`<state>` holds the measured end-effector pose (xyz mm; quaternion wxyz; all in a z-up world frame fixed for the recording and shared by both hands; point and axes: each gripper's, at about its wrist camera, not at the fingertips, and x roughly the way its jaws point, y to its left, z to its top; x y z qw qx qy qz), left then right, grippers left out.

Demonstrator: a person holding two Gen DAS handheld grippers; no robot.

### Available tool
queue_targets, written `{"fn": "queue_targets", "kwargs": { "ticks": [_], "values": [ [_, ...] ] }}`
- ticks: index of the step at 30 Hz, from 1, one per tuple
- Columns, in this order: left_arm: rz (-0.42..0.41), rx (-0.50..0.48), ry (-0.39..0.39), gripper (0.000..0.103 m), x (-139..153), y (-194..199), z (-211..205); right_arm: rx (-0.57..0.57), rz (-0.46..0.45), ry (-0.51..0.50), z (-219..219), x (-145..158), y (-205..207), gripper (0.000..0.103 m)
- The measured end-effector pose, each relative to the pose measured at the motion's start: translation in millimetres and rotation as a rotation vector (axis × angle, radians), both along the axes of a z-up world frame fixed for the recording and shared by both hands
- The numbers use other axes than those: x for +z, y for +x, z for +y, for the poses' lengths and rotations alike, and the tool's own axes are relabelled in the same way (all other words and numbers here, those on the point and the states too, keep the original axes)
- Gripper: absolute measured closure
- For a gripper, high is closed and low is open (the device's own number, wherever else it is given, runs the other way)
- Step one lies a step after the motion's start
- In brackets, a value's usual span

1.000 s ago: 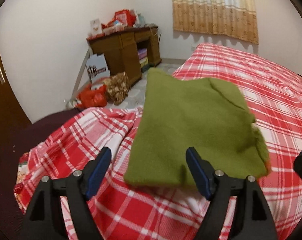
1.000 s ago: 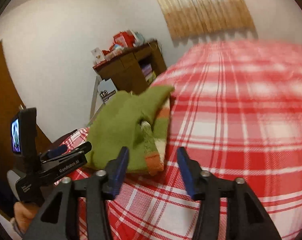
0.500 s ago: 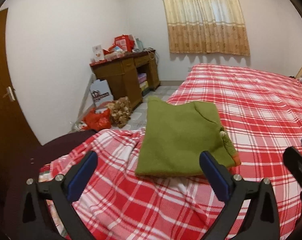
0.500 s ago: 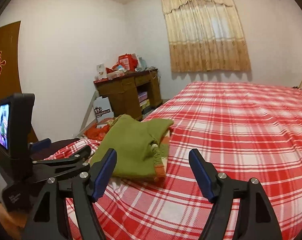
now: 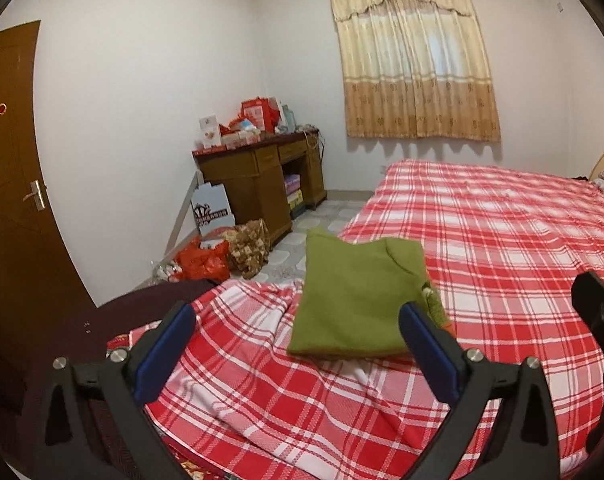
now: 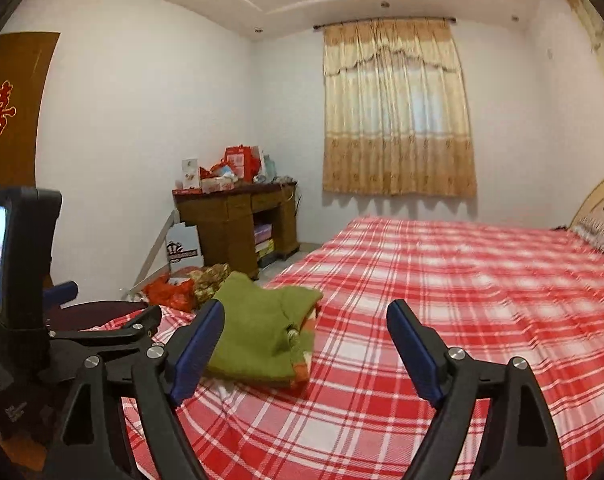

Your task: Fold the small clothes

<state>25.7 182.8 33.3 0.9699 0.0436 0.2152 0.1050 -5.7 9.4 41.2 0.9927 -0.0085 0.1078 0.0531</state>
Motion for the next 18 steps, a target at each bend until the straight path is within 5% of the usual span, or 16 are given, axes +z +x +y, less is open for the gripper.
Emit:
{"fn": "queue_targets", "kwargs": {
  "ticks": [18],
  "values": [
    [-0.015, -0.010, 0.021, 0.000, 1.0, -9.7, -8.2, -0.038, 0.018, 0.037, -7.3, 1.9, -4.6, 0.015]
  ]
}}
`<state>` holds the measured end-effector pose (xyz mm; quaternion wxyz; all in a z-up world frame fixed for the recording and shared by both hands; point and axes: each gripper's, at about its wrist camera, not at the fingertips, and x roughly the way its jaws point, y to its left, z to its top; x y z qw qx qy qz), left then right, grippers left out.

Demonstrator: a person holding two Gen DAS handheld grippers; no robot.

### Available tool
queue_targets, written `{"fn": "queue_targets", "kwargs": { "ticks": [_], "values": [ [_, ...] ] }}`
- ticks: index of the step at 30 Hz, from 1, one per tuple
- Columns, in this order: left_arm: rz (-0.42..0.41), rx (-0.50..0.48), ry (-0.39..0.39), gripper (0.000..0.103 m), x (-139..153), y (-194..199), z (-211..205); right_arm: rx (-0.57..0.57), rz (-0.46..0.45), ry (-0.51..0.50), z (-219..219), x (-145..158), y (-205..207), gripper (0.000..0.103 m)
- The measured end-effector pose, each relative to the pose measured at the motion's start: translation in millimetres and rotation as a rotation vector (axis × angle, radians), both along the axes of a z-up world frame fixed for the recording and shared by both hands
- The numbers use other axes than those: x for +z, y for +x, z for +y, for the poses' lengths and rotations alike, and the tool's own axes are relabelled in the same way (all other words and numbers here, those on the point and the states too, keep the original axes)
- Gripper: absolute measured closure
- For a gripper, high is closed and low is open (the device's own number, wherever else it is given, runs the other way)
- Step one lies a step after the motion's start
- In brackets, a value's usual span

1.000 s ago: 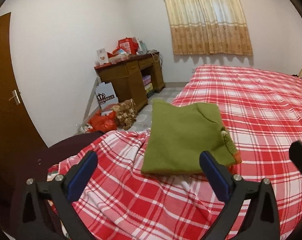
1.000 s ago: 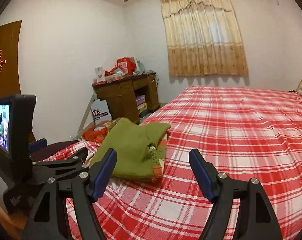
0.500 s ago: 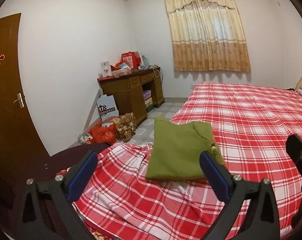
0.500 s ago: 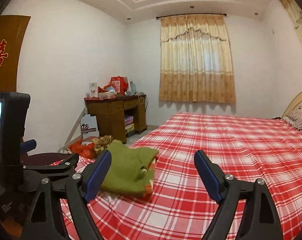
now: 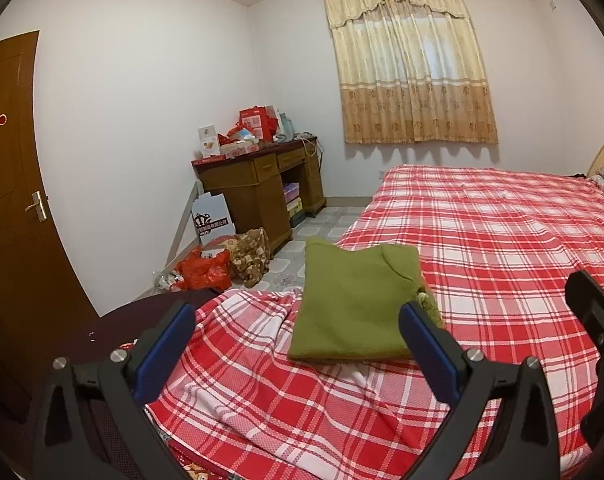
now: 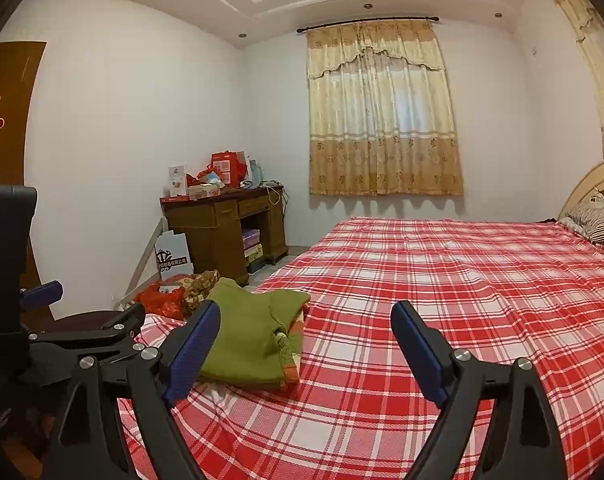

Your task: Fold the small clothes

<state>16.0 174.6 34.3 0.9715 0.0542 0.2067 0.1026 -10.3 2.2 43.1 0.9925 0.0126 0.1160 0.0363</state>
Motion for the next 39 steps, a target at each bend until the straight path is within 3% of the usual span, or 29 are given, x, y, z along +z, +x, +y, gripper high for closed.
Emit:
{"fn": "queue_targets", "kwargs": {
  "ticks": [39],
  "values": [
    [0.043, 0.014, 0.007, 0.000, -9.6, 7.0, -1.9, -0.005, 0.041, 0.021, -3.2, -8.6, 3.7, 0.015]
  ]
}}
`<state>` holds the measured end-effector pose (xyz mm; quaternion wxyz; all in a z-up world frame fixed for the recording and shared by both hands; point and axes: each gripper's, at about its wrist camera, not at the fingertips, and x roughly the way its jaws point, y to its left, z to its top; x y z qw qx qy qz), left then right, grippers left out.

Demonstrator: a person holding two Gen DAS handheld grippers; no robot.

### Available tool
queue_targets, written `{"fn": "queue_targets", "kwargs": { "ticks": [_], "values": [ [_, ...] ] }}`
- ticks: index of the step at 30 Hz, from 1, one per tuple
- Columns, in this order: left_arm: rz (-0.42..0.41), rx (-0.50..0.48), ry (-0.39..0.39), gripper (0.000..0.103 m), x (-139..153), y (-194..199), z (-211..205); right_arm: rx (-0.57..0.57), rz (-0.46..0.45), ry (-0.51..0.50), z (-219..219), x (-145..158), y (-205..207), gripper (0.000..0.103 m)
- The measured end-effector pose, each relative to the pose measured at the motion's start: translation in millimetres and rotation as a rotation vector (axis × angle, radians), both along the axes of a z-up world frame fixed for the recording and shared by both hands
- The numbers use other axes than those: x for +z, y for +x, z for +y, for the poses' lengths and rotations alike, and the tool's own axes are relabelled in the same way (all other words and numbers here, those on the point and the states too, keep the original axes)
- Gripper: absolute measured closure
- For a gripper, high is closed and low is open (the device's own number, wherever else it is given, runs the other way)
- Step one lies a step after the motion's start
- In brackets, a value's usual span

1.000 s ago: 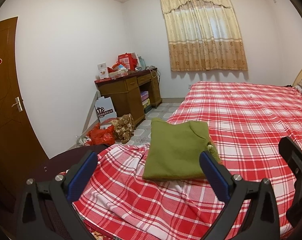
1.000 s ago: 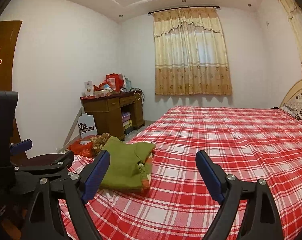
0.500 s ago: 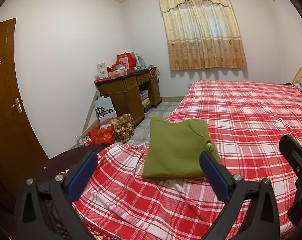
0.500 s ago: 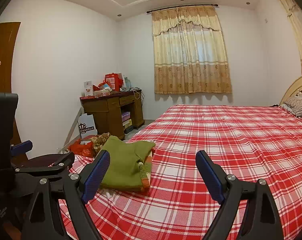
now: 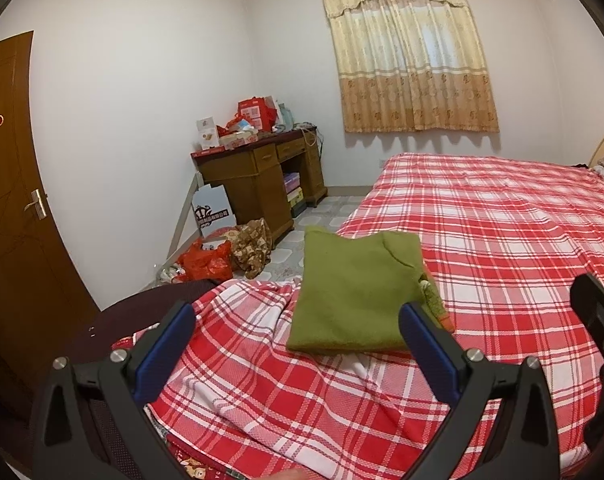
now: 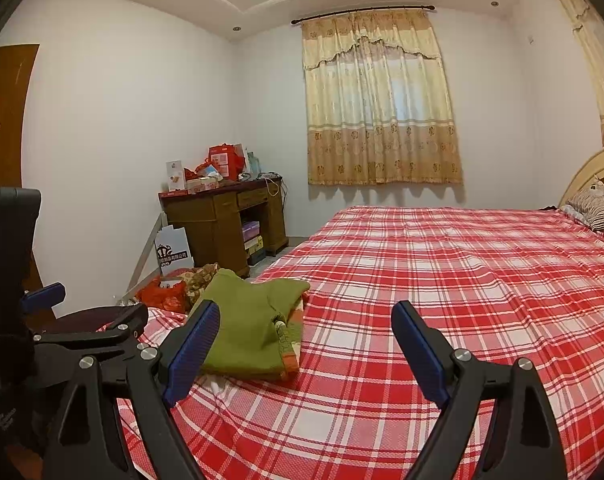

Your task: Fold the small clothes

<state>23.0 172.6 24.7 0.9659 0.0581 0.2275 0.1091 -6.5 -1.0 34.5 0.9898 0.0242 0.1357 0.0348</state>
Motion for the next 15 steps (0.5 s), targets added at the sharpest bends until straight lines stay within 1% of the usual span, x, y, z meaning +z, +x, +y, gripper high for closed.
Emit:
{"fn": "queue_targets", "kwargs": {
  "ticks": [7, 11, 15],
  "values": [
    [0.018, 0.021, 0.033, 0.000, -3.7, 4.3, -1.5, -0.008, 0.007, 0.010, -0.7, -3.5, 0.9, 0.015],
    [0.003, 0.012, 0.017, 0.000, -2.8, 3.1, 1.0, -0.006, 0.018, 0.016, -0.7, -5.7, 3.2, 0.015],
    [0.026, 0.003, 0.009, 0.000, -4.8, 8.2, 3.7, -0.006, 0.029, 0.020, -0.9, -8.3, 5.7, 0.015]
  ]
}}
